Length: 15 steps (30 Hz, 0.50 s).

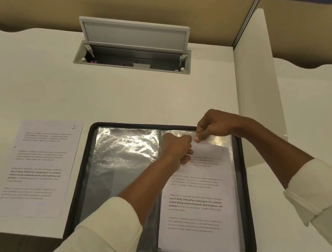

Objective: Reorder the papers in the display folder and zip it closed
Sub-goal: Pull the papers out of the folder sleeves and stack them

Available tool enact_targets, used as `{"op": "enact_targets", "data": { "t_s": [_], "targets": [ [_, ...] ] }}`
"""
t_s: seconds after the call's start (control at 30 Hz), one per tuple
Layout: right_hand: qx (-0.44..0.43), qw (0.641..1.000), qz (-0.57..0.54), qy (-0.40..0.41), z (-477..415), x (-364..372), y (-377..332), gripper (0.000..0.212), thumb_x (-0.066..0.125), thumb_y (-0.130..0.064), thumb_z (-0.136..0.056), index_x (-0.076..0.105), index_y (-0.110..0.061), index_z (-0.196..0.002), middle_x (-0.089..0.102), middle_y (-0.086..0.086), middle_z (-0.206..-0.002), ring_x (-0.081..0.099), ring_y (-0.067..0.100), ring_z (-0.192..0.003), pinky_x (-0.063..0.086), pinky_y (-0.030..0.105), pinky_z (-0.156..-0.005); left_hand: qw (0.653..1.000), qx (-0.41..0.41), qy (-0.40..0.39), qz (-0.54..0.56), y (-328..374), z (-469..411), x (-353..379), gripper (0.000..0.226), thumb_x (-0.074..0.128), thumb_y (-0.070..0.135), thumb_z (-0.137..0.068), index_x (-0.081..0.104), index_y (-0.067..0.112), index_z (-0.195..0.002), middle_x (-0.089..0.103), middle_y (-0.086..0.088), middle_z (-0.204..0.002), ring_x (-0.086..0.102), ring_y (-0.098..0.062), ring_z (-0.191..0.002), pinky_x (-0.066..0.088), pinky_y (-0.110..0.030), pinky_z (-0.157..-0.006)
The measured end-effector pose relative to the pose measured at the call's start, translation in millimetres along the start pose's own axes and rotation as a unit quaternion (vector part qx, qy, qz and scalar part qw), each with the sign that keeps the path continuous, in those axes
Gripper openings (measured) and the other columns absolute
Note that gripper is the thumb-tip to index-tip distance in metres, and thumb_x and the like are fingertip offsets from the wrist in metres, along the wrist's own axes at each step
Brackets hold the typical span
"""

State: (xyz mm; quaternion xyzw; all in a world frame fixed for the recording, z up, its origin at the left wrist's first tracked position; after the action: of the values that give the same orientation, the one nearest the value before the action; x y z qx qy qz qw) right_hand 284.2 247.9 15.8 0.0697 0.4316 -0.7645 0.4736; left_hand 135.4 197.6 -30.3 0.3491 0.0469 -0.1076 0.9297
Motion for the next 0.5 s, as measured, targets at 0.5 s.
{"op": "enact_targets", "data": {
  "t_s": [0.5],
  "targets": [
    [0.140, 0.969, 0.179, -0.097, -42, 6, 17, 0.026, 0.097, -0.019, -0.072, 0.079, -0.011, -0.089, 0.077, 0.002, -0.073, 0.077, 0.022, -0.074, 0.064, 0.031, -0.063, 0.997, 0.020, 0.027, 0.074, -6, -4, -3, 0.022, 0.068, 0.020, -0.094, 0.074, 0.000, -0.090, 0.078, -0.013, -0.073, 0.070, -0.021, -0.058, 0.059, -0.027, -0.055]
  ]
}}
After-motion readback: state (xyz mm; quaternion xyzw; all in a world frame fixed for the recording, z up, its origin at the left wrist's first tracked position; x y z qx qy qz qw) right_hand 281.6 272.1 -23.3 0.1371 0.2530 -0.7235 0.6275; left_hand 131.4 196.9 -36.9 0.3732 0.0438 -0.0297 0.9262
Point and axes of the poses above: each hand's wrist, its own z-axis away from the middle knuckle, its own x-axis out of the palm, y = z × x, the point moved 10 cm from there along -z, towards the middle knuckle
